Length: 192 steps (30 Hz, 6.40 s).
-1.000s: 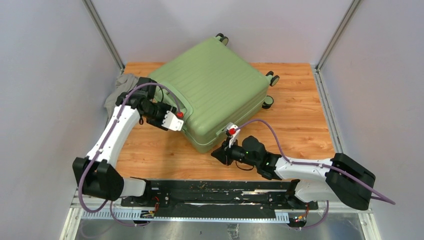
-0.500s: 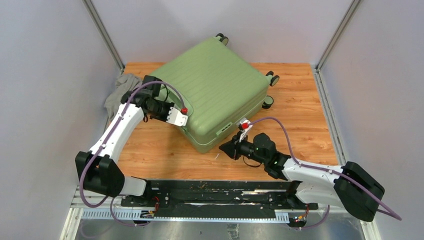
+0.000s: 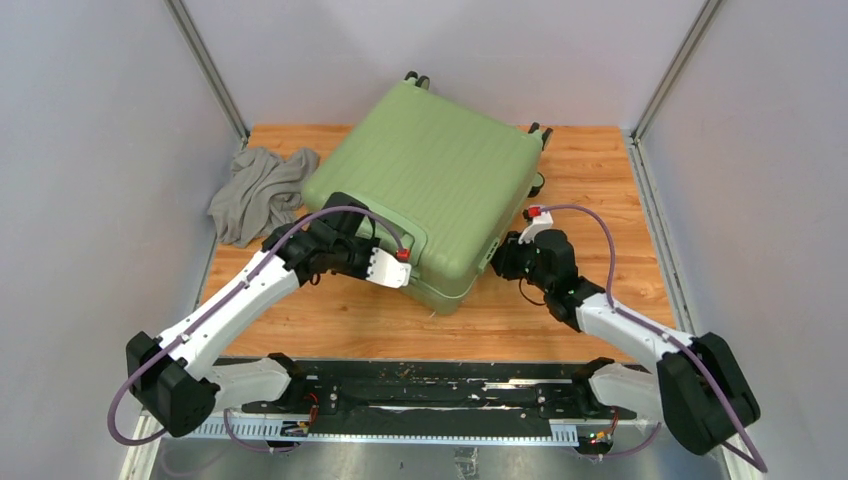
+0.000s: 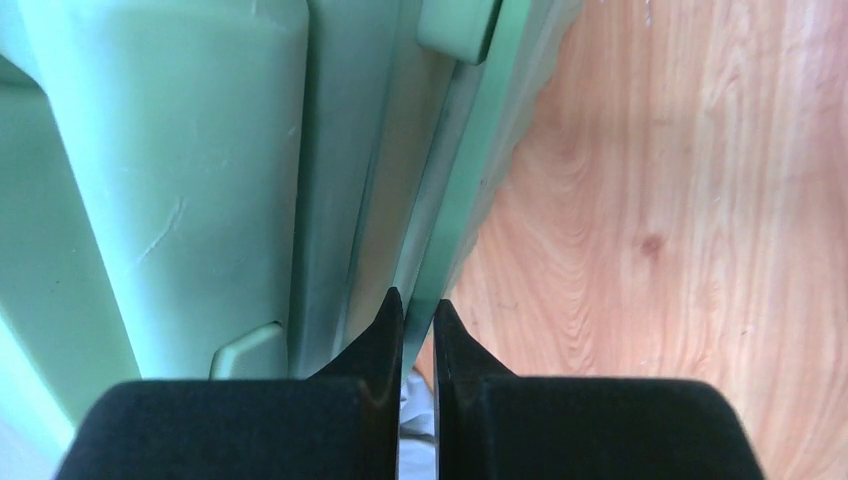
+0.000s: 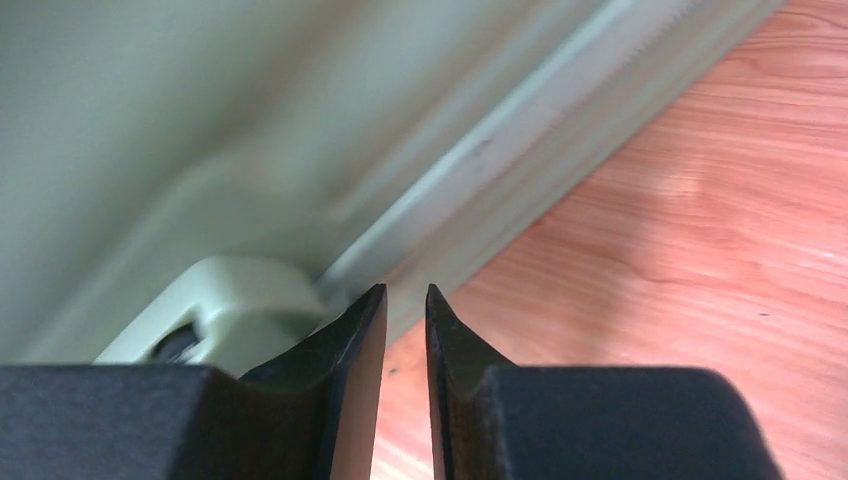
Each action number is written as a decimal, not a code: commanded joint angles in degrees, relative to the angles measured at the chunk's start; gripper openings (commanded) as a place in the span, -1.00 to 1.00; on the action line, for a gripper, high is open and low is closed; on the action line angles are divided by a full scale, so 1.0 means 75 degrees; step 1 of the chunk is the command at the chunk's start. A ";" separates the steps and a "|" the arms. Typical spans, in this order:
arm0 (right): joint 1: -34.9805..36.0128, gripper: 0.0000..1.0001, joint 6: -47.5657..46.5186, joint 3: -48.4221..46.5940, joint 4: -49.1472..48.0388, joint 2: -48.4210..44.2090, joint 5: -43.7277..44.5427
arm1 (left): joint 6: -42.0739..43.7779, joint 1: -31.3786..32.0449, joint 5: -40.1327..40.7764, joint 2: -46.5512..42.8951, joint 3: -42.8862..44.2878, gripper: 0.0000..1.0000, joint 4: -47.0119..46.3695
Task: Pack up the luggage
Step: Zip the luggage at the center of the board.
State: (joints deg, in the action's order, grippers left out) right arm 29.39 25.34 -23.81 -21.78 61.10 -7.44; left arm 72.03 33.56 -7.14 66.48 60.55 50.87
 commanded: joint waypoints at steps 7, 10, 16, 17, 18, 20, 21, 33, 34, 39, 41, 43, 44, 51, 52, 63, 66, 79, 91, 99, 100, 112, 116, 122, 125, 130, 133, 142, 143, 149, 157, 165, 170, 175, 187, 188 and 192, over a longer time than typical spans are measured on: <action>-0.0999 -0.47 -0.0772 -0.2171 -0.0410 0.1611 -0.1027 | -0.2761 0.1493 -0.0474 0.1002 0.0862 -1.00 0.0541; -0.1221 -0.34 -0.1037 -0.2021 -0.0033 0.1336 -0.1401 | -0.3177 0.1502 -0.0193 0.1541 0.1424 -1.00 0.0553; -0.1432 0.09 -0.1035 0.0236 0.0213 -0.0568 -0.1380 | -0.3051 0.1502 -0.0003 0.1554 0.1775 -1.00 0.0552; -0.1450 0.18 -0.0874 0.0711 0.0230 -0.1005 -0.1339 | -0.3003 0.1502 0.0043 0.1494 0.1731 -1.00 0.0553; -0.1461 0.26 -0.0744 0.1287 0.0172 -0.1657 -0.1391 | -0.2927 0.1502 0.0094 0.1434 0.1670 -1.00 0.0546; -0.1468 0.36 -0.0623 0.1999 -0.0237 -0.2483 -0.1722 | -0.2818 0.1502 0.0263 0.1361 0.1636 -1.00 0.0541; -0.1459 0.40 -0.0644 0.2231 -0.0547 -0.2833 -0.1971 | -0.2782 0.1486 0.0367 0.1356 0.1674 -1.00 0.0541; -0.1457 0.47 -0.0935 0.1684 -0.2642 -0.1048 -0.4641 | -0.2401 0.1479 0.1208 0.1425 0.2421 -1.00 0.0333; -0.1457 0.43 -0.0952 0.1544 -0.2655 -0.0775 -0.4870 | -0.2397 0.1478 0.1263 0.1419 0.2462 -1.00 0.0238; -0.1453 0.28 -0.0885 0.1474 -0.3146 -0.0140 -0.5226 | -0.2385 0.1478 0.1293 0.1385 0.2499 -1.00 0.0064; -0.1445 0.21 -0.0918 0.1488 -0.3213 -0.0122 -0.5234 | -0.2416 0.1478 0.1291 0.1393 0.2490 -1.00 0.0022; -0.1446 0.09 -0.0929 0.1461 -0.3230 -0.0114 -0.5287 | -0.2437 0.1478 0.1291 0.1402 0.2496 -1.00 -0.0013; -0.1446 0.01 -0.0939 0.1440 -0.3227 -0.0103 -0.5295 | -0.2443 0.1478 0.1285 0.1408 0.2507 -1.00 -0.0020; -0.1434 -0.57 -0.0833 0.1397 -0.3278 0.0006 -0.5581 | -0.2531 0.1478 0.1274 0.1444 0.2640 -1.00 -0.0068; -0.1431 -0.63 -0.0814 0.1400 -0.3299 0.0006 -0.5592 | -0.2551 0.1478 0.1288 0.1453 0.2648 -1.00 -0.0074; -0.0805 -1.00 -0.1094 0.1653 -0.2541 -0.0854 -0.4839 | -0.3200 0.1478 0.1173 0.1612 0.2652 -1.00 -0.0207; -0.0487 -1.00 -0.1349 0.1656 -0.1985 -0.1267 -0.4546 | -0.3351 0.1478 0.1112 0.1724 0.2672 -1.00 -0.0237; 0.0759 -1.00 -0.1456 0.1867 -0.0821 -0.2536 -0.3747 | -0.3627 0.1490 0.1140 0.2048 0.2825 -1.00 -0.0587; 0.2520 -1.00 -0.1524 0.1462 -0.0173 -0.2674 -0.2615 | -0.3911 0.1537 0.0915 0.2311 0.2874 -1.00 -0.0904; 0.2605 -1.00 -0.1484 0.1857 0.0896 -0.3730 -0.1069 | -0.3506 0.1525 0.1619 0.2034 0.3040 -1.00 -0.1050; 0.2578 -1.00 -0.1455 0.1966 0.0894 -0.3919 -0.0858 | -0.3412 0.1525 0.1701 0.1951 0.3036 -1.00 -0.1067; 0.1603 0.01 -0.0998 0.1834 0.2104 -0.4587 0.0974 | -0.3218 0.1526 0.1943 0.1384 0.2816 -1.00 -0.1107; 0.0455 0.55 -0.0926 0.1636 0.1980 -0.4533 0.0291 | -0.3200 0.1525 0.2015 0.1308 0.2726 -1.00 -0.1117; -0.0836 0.69 -0.1142 0.1589 0.0288 -0.3519 -0.1797 | -0.3177 0.1486 0.2109 0.1310 0.2770 -1.00 -0.1122; -0.1051 0.65 -0.1216 0.1409 -0.0500 -0.2779 -0.2584 | -0.3165 0.1438 0.2154 0.1330 0.2804 -1.00 -0.1154; -0.1141 0.51 -0.1413 0.0977 -0.1295 -0.1457 -0.3809 | -0.3148 0.1346 0.2245 0.1328 0.2807 -1.00 -0.1256; -0.1153 0.38 -0.1592 0.0775 -0.1430 -0.0980 -0.4097 | -0.3125 0.1218 0.2263 0.1305 0.2806 -1.00 -0.1257; -0.1145 -0.27 -0.1536 0.0477 -0.1860 -0.0182 -0.4723 | -0.3077 0.0801 0.2114 0.1010 0.2587 -1.00 -0.1294; -0.1152 -0.32 -0.1507 0.0499 -0.1900 -0.0143 -0.4685 | -0.3085 0.0799 0.2096 0.1001 0.2560 -1.00 -0.1303; -0.1158 -0.64 -0.1444 0.0643 -0.2031 -0.0084 -0.4273 | -0.3144 0.0800 0.1987 0.1033 0.2583 -1.00 -0.1313; -0.1159 -0.97 -0.1521 0.0754 -0.1994 -0.0175 -0.3917 | -0.3068 0.0802 0.1020 0.0896 0.2370 -0.93 -0.0716; -0.1149 -1.00 -0.1549 0.0918 -0.1808 -0.0308 -0.3988 | -0.2327 0.0799 0.0142 0.1247 0.2916 -0.25 0.0780; -0.1151 -1.00 -0.1590 0.0933 -0.1666 -0.0471 -0.3926 | -0.1820 0.0807 -0.0637 0.0712 0.2458 -0.12 0.1302; -0.1153 -1.00 -0.1532 0.0868 -0.1678 -0.0426 -0.4031 | -0.1441 0.0851 -0.0607 0.0655 0.1597 -0.12 0.1344; -0.1155 -1.00 -0.1526 0.0913 -0.1519 -0.0638 -0.4072 | -0.1553 0.0693 0.0098 0.1154 0.1641 -0.02 0.0265; -0.1153 -1.00 -0.1543 0.0913 -0.1498 -0.0662 -0.4070 | -0.1537 0.0693 0.0105 0.1090 0.1625 -0.01 0.0259; -0.1152 -1.00 -0.1560 0.0874 -0.1479 -0.0687 -0.4076 | -0.1422 0.0690 0.0210 0.0750 0.1549 0.04 0.0272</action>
State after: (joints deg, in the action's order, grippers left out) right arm 21.19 14.13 -16.88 -30.00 57.74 -36.38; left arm 60.40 39.24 -7.75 75.75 72.44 57.89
